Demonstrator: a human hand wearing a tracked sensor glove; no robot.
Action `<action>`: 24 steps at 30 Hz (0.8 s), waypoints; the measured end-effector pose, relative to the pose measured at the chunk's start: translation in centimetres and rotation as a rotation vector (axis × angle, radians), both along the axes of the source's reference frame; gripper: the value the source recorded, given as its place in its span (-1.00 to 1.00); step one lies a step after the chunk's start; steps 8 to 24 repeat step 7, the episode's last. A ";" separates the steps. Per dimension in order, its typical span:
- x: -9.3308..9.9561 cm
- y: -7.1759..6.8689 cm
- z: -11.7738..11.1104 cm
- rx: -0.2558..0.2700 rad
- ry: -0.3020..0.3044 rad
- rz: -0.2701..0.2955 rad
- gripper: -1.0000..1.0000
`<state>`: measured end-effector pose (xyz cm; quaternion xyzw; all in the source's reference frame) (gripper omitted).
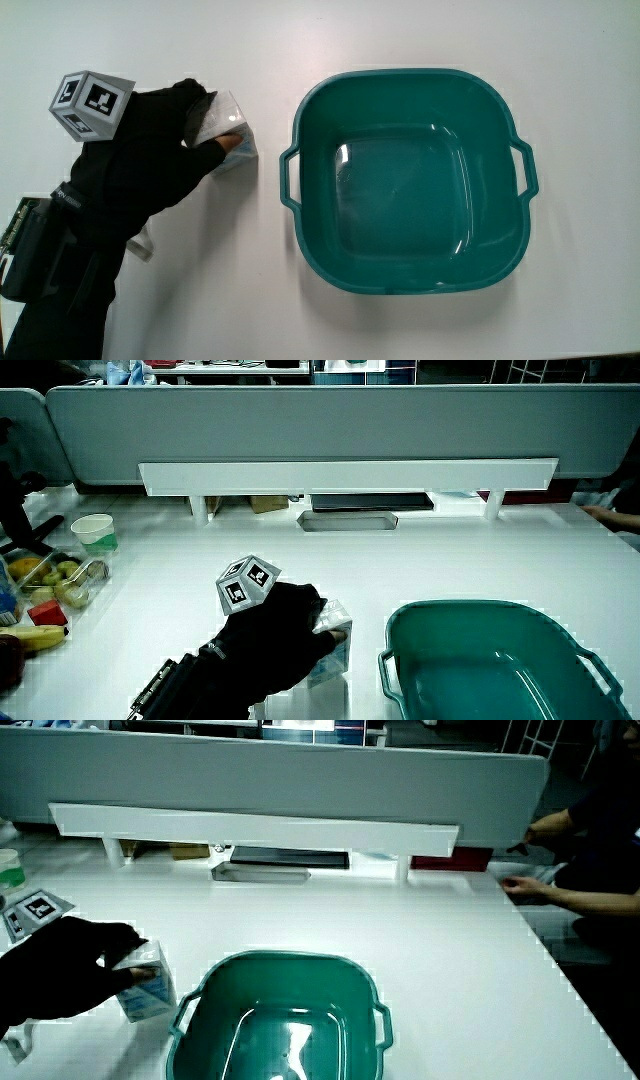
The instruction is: Place milk
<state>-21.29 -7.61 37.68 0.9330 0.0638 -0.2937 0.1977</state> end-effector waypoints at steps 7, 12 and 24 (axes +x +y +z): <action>0.0 0.2 0.2 -0.010 0.009 -0.028 -0.53; 0.0 0.2 0.2 -0.010 0.009 -0.028 -0.53; 0.0 0.2 0.2 -0.010 0.009 -0.028 -0.53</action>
